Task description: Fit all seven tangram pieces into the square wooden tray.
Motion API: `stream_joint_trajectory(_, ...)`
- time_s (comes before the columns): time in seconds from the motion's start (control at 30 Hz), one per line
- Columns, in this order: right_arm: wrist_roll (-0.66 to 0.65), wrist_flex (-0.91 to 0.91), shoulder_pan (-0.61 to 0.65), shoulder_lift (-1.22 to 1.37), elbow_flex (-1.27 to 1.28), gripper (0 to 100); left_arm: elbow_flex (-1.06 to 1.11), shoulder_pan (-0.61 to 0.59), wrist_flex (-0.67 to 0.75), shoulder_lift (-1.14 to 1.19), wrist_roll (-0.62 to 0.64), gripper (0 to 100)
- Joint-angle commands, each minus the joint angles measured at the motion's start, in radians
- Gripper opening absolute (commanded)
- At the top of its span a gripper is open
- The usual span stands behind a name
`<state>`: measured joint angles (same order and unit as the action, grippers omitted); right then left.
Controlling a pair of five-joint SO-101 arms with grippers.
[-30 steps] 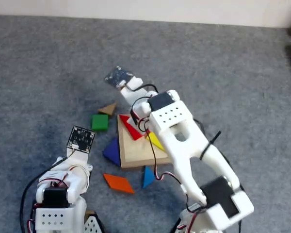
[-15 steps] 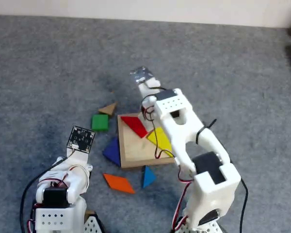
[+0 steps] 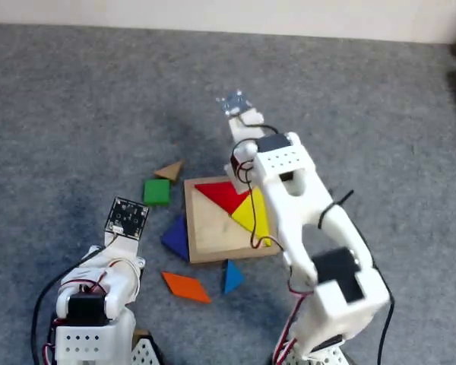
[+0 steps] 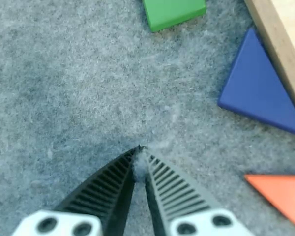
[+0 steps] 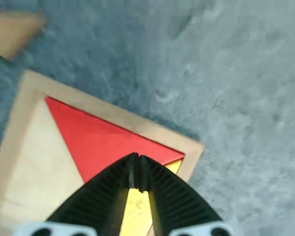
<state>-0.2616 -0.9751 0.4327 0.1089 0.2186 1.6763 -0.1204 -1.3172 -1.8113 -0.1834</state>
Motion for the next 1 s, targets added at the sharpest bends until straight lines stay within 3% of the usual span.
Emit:
stream_joint_trajectory(0.0, 0.014, -0.013, -0.016, -0.137, 0.016, 0.5, 0.019, -0.016, -0.005, -0.012, 0.011, 0)
stream_joint_trajectory(0.23, 0.038, -0.019, -0.01, -0.262, 0.12, 0.5, 0.019, -0.016, -0.005, -0.01, 0.011, 0)
stream_joint_trajectory(0.47, 0.344, -0.157, 0.024, -0.441, 0.183, 1.0, 0.019, -0.016, -0.005, -0.01, 0.011, 0)
stream_joint_trajectory(0.7, 0.453, -0.303, 0.157, -0.487, 0.232, 1.7, 0.019, -0.016, -0.005, -0.01, 0.011, 0)
stream_joint_trajectory(0.97, 0.531, -0.308, 0.282, -0.487, 0.415, 24.1, 0.019, -0.016, -0.005, -0.01, 0.011, 0)
